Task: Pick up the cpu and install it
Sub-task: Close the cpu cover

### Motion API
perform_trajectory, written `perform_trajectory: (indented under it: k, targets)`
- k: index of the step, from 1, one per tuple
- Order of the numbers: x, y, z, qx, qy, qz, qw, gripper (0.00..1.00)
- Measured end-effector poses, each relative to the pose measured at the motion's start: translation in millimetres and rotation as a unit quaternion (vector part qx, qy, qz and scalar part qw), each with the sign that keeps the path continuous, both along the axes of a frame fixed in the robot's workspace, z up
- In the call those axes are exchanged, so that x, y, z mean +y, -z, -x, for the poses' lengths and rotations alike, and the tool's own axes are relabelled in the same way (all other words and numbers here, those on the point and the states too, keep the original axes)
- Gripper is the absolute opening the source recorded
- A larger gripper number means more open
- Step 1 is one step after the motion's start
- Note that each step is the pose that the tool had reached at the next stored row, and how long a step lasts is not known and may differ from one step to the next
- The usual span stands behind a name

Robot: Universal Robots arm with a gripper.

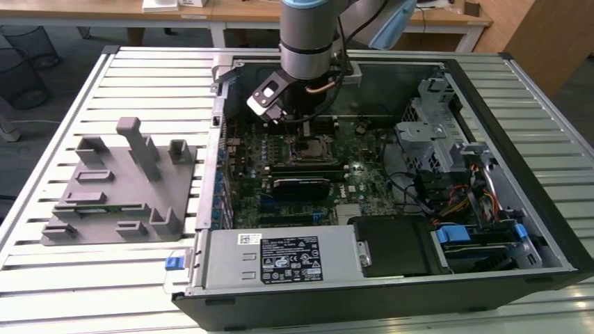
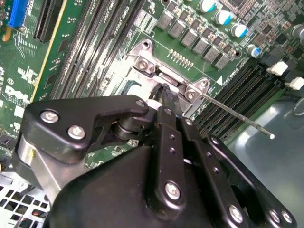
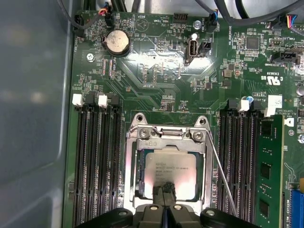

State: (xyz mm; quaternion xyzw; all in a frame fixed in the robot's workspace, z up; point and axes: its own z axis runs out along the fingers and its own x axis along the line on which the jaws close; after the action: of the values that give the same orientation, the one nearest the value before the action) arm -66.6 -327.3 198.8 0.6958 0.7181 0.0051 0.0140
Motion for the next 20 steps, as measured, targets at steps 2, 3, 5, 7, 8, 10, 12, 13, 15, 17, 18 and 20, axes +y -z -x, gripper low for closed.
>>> perform_trajectory:
  k: [2, 3, 5, 7, 8, 10, 12, 13, 15, 17, 18, 20]
  targets:
    - [-0.1, -1.4, 0.0, 0.0002, 0.0, 0.0002, 1.0, 0.11]
    - [-0.1, -2.3, 0.0, 0.0002, 0.0, 0.0002, 1.0, 0.11]
    - [-0.1, -4.8, 0.0, 0.0002, 0.0, 0.0002, 1.0, 0.11]
    - [-0.1, -8.3, -0.1, 0.0002, 0.0, 0.0002, 1.0, 0.11]
    - [-0.1, -10.3, 0.0, 0.0003, 0.0, 0.0003, 1.0, 0.11]
    - [-0.1, -11.8, -0.1, 0.0002, 0.0, 0.0002, 1.0, 0.11]
    - [-1.5, -11.8, -0.1, 0.0002, 0.0, 0.0002, 1.0, 0.11]
    - [-2.5, -11.8, -0.1, 0.0002, 0.0, 0.0002, 1.0, 0.11]
    - [-2.7, -11.8, 0.0, 0.0003, 0.0, 0.0004, 1.0, 0.11]
    - [-2.7, -11.7, -1.0, 0.0002, 0.0, 0.0003, 1.0, 0.11]
    - [-2.8, -11.8, -4.3, 0.0003, 0.0, 0.0004, 1.0, 0.11]
    - [-2.8, -11.7, -8.1, 0.0004, 0.0, 0.0003, 1.0, 0.11]
